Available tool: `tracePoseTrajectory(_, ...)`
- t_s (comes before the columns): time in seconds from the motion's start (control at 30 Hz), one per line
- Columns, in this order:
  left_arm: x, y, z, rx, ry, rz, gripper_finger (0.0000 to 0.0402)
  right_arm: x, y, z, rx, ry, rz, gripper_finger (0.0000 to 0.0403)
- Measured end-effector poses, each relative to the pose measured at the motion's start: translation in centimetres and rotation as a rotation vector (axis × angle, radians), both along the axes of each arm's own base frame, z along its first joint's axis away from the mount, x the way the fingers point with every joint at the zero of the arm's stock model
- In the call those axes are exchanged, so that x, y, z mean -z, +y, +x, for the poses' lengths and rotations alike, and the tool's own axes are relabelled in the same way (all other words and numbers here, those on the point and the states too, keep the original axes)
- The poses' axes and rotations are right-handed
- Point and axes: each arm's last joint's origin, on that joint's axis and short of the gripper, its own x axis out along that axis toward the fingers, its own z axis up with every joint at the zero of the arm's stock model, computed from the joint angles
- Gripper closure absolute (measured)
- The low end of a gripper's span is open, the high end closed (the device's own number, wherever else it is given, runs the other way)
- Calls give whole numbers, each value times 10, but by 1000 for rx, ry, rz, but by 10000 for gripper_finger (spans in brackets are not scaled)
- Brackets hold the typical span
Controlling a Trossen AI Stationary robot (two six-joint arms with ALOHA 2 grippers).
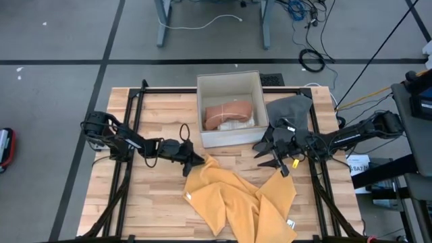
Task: Fold towel
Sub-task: Fold the orange towel
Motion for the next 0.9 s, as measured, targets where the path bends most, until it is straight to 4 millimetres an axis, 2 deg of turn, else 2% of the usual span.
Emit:
tracePoseTrajectory(0.17,0,0,0,20,-11,45,389,5,4,2,-24,31,5,250)
tracePoseTrajectory(0.33,-7,-2,8,68,-49,58,398,10,9,6,-46,46,8,250)
tracePoseTrajectory(0.43,-15,-5,17,108,-92,86,399,8,13,16,-63,56,-1,250)
tracePoseTrajectory(0.63,-23,-8,31,165,-80,119,400,4,22,55,-79,126,-50,250)
tracePoseTrajectory(0.9,-23,-8,34,174,-37,132,401,27,29,114,-40,271,-216,250)
